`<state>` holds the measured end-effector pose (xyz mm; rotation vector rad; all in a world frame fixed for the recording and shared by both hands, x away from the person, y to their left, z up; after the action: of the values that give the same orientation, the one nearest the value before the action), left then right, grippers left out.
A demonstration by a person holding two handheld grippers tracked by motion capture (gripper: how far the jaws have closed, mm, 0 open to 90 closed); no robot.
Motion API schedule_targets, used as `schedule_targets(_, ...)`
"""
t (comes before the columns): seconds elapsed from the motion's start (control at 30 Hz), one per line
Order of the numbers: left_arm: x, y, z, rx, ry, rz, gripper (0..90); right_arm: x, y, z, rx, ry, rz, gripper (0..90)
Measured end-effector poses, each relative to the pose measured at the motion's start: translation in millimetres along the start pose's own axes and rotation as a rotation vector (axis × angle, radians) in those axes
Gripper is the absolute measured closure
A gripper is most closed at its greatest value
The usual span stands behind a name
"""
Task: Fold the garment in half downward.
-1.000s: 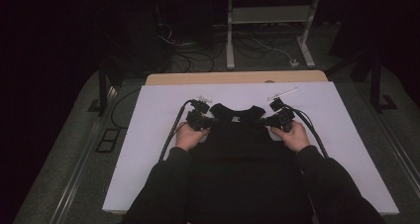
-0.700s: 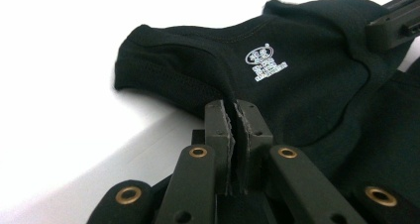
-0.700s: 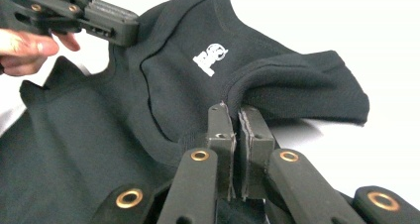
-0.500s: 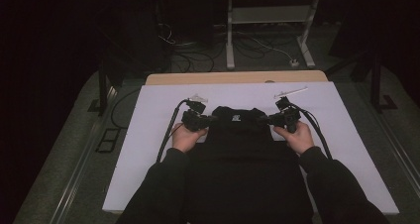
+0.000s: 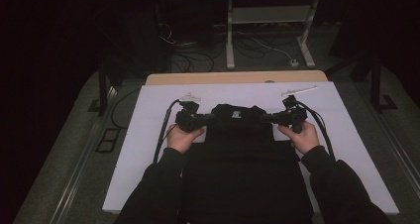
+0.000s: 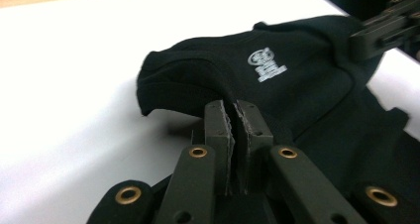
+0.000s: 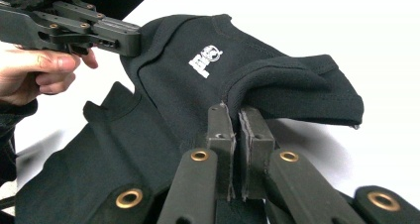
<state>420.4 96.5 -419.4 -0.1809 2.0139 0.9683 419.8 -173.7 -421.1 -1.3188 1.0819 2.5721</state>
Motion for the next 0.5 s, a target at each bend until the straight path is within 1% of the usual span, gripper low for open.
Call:
schedule_targets(0.13, -0.7, 5.2, -4.3, 0.010, 0.009, -0.017, 83.8, -1.6, 5.8, 5.0, -0.009, 0.005, -0.013, 84.1)
schedule_targets(0.23, 0.3, 8.6, -8.3, 0.015, 0.009, -0.021, 83.8, -2.2, 10.1, 9.1, -0.010, 0.012, -0.018, 84.1)
schedule_targets(0.3, 1.4, 10.7, -10.4, 0.020, 0.012, -0.020, 83.7, -2.2, 12.3, 11.9, -0.020, 0.014, -0.026, 84.1)
schedule_targets(0.5, 5.4, 16.4, -14.8, 0.028, 0.017, -0.020, 83.7, 1.9, 17.5, 21.4, -0.021, 0.028, -0.018, 84.0)
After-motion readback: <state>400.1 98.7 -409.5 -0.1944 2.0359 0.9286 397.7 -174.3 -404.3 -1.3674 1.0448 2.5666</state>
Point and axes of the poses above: each handheld gripper's, and its own axes: y roughly backward along the jaws, x roughly out of its underside, z roughly to its left, the point moved 5 cm from there along -y, roughly forward along the jaws, and after that the axes turned 4 degrees about y, right-handed, at the moved point
